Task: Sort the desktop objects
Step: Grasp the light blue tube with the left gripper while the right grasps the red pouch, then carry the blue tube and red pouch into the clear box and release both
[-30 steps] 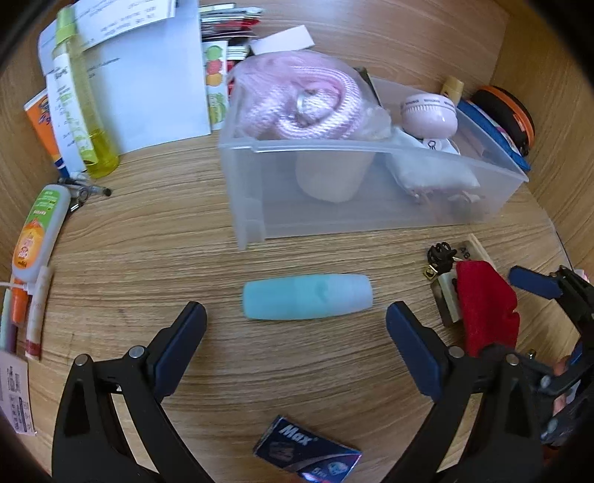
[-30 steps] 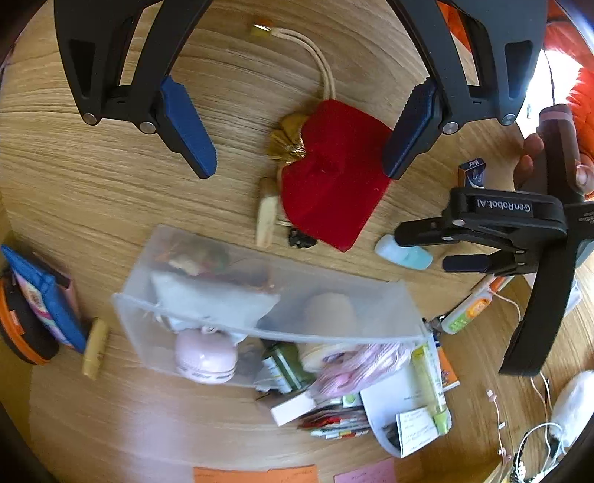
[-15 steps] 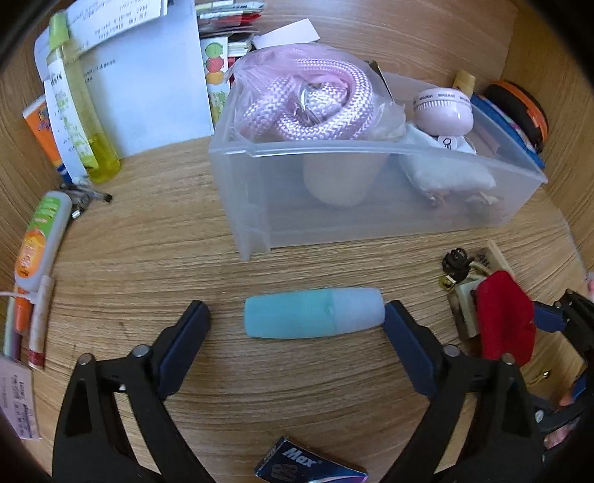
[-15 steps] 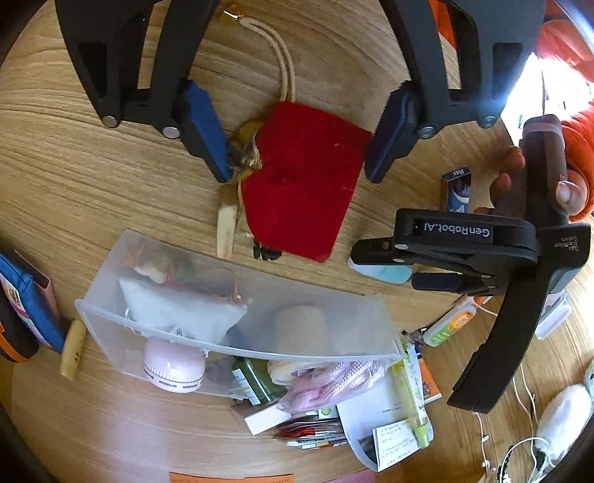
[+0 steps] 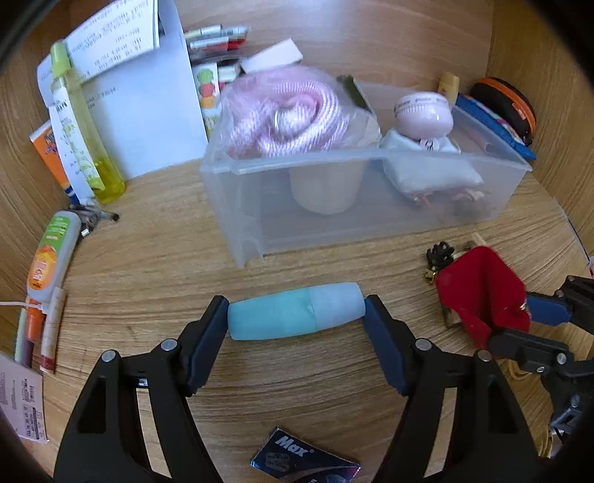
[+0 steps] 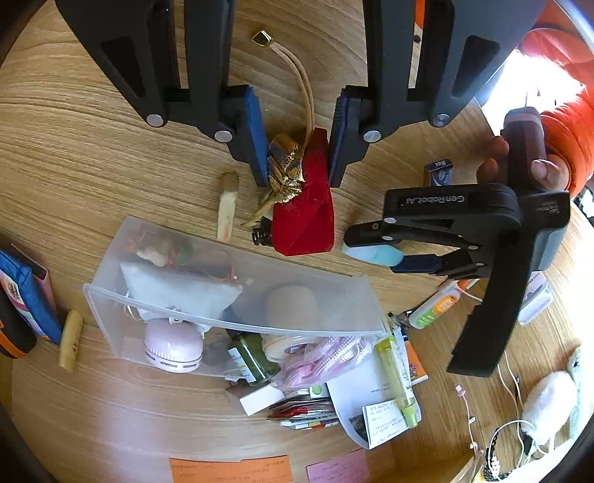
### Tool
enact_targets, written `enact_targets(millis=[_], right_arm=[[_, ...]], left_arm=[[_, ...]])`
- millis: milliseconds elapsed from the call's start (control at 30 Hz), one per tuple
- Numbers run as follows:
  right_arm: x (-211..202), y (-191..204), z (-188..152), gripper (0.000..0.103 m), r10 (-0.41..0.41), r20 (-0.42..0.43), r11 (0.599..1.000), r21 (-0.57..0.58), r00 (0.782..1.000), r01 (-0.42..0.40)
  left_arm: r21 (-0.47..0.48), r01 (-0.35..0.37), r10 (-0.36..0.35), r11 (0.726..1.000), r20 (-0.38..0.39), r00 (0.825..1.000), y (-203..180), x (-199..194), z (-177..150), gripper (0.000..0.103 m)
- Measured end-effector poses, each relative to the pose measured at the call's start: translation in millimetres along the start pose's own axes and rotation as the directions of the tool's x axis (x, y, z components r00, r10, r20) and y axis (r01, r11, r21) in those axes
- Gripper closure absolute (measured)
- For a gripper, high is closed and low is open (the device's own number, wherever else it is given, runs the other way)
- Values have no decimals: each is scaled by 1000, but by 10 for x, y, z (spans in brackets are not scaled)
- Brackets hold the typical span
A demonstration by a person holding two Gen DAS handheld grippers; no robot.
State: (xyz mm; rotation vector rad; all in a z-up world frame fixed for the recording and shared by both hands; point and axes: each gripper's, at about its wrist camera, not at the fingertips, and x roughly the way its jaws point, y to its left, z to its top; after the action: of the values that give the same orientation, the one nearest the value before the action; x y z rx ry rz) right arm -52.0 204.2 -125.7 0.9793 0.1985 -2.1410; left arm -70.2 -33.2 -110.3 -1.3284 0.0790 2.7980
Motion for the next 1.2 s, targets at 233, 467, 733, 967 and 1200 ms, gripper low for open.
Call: enact_targets(millis=[233, 467, 733, 967, 1200], right_arm=[[-109, 36, 48, 77, 5, 39, 1000, -15, 999, -5], [-295, 11, 177, 77, -21, 100, 1000, -18, 995, 23], [-529, -111, 336, 77, -60, 177, 998, -4, 982, 62], [-658, -224, 520, 77, -97, 229, 995, -3, 969, 100], [-679, -357, 704, 77, -111, 256, 993, 2, 960, 114]], left_arm=[[14, -23, 22, 1000, 88, 996, -43, -266, 111, 30], [18, -14, 11, 1000, 159, 987, -69, -470, 262, 30], [27, -8, 2, 1000, 216, 976, -100, -669, 401, 30], [35, 6, -14, 999, 247, 969, -132, -744, 528, 30], [42, 30, -41, 999, 273, 961, -161, -737, 715, 30]])
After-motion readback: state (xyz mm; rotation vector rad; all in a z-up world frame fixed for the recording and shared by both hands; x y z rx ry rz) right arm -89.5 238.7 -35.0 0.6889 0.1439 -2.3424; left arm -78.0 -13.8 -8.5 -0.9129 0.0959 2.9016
